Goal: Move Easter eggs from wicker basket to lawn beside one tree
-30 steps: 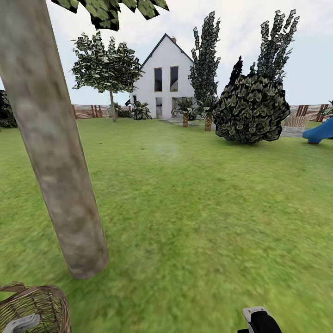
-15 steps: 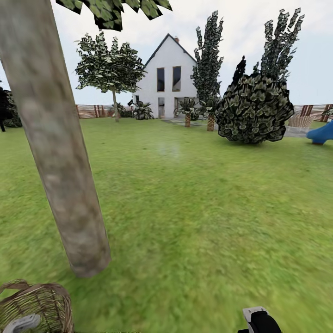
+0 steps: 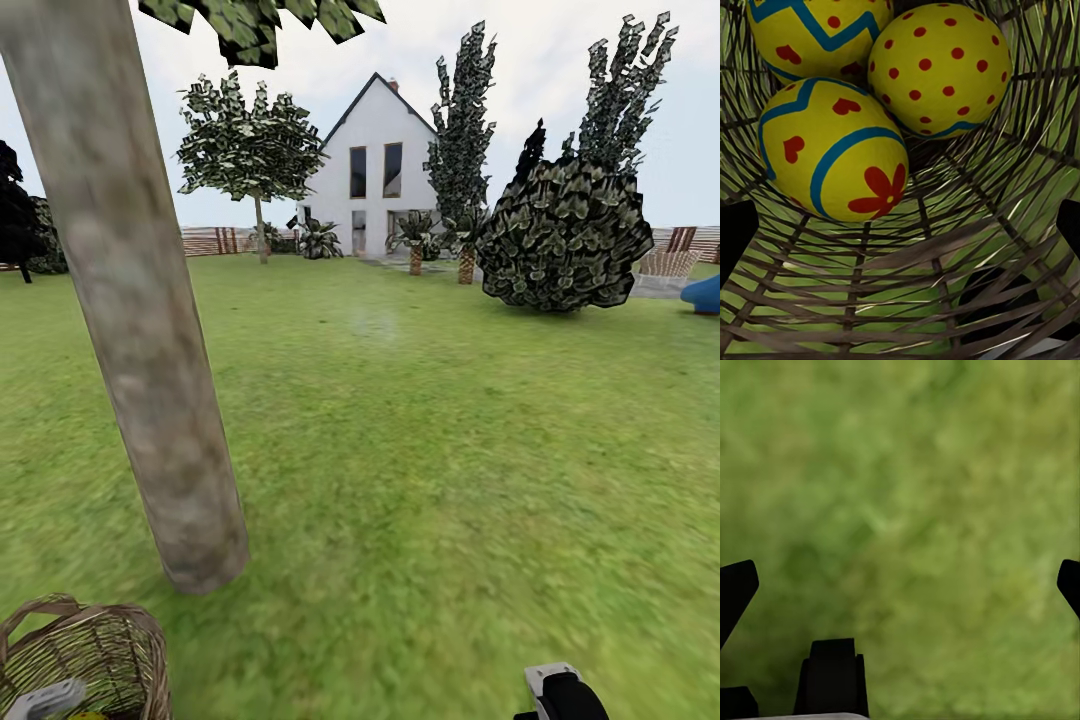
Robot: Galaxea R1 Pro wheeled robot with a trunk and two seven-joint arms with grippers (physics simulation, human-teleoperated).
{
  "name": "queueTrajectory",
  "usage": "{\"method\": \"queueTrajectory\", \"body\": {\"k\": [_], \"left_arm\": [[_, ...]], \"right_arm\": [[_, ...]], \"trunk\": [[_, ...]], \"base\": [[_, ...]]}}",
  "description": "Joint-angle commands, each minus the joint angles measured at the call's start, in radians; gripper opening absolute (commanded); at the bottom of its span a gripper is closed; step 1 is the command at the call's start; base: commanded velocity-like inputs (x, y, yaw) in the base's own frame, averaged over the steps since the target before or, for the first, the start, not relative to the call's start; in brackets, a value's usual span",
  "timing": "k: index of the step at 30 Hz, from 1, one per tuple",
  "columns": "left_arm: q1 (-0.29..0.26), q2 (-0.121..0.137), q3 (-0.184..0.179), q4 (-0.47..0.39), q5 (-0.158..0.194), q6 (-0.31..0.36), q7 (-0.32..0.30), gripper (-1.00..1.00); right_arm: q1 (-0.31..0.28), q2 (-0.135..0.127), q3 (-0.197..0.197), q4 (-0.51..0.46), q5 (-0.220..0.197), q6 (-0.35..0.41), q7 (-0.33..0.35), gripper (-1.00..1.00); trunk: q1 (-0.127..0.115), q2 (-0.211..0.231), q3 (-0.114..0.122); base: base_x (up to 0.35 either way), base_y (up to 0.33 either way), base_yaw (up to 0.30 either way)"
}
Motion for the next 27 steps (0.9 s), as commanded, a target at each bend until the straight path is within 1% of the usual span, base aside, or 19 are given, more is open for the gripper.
{"method": "queueTrajectory", "body": {"k": [1,10,17,27], "left_arm": [[0.000,0.000,0.002,-0.001,0.000,0.005,-0.003,1.00],[0.000,-0.001,0.002,-0.001,0.001,0.005,-0.005,1.00],[0.000,-0.002,0.002,-0.001,0.001,0.004,-0.009,1.00],[0.000,-0.002,0.002,-0.001,0.001,0.005,-0.010,1.00]], "right_arm": [[-0.001,-0.001,0.003,-0.001,0.004,0.005,-0.001,1.00],[-0.001,-0.001,0.003,-0.001,0.004,0.005,-0.001,1.00],[-0.001,-0.001,0.003,-0.001,0.004,0.006,-0.001,1.00],[-0.001,-0.001,0.003,-0.001,0.005,0.005,-0.001,1.00]], "trunk": [[0.000,0.000,-0.001],[0.000,0.000,-0.001],[0.000,0.000,-0.001],[0.000,0.000,-0.001]], "base": [[0.000,0.000,0.000],[0.004,0.004,0.000],[0.152,0.138,0.000],[0.008,0.007,0.000]]}}
